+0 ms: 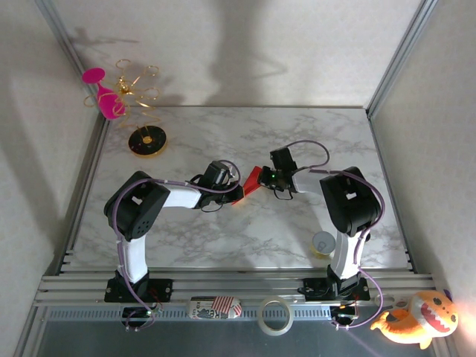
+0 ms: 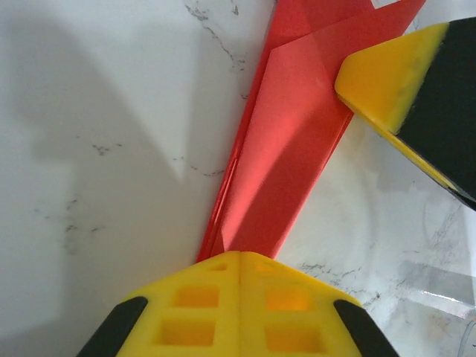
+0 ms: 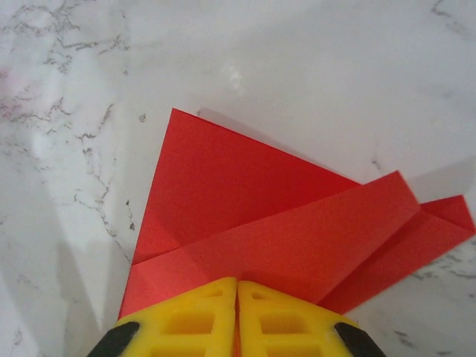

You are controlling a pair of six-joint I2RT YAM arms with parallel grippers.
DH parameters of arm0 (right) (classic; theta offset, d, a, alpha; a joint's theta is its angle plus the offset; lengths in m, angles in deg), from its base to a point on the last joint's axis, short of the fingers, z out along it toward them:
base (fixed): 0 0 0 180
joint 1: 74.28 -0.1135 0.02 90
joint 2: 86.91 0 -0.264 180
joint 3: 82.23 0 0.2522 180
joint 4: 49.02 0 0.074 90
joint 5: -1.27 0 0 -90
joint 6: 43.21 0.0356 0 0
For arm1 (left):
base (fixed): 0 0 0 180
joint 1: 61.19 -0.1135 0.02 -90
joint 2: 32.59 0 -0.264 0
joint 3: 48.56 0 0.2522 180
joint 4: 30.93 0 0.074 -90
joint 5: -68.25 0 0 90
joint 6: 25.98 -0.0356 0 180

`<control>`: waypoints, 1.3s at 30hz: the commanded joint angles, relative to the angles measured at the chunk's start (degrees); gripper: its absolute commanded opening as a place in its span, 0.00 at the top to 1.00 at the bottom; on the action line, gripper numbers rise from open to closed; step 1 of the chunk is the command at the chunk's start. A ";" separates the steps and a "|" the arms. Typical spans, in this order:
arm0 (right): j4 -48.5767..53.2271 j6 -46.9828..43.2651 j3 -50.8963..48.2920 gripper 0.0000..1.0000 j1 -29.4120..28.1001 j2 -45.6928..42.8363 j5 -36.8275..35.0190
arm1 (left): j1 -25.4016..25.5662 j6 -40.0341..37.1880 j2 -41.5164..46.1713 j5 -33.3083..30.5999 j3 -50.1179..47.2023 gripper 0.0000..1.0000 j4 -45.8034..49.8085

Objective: Fold a paper plane with a square sheet of paper (pick it up from the middle)
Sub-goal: Fold the wing for the fifth time at the center of the table.

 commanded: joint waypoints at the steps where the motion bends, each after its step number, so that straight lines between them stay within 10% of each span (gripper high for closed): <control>1: 0.05 1.72 -3.28 0.90 0.46 1.36 -1.94 | -0.21 -0.98 -2.81 -3.06 -1.38 1.00 7.09; 27: -0.26 -0.69 -1.33 0.89 9.47 -0.44 -4.12 | -0.27 -1.93 -2.79 -2.58 -1.04 1.00 8.28; 39: -5.48 1.64 -5.16 0.88 2.70 -9.12 0.36 | -0.11 -2.47 -2.86 -2.01 -0.15 1.00 8.81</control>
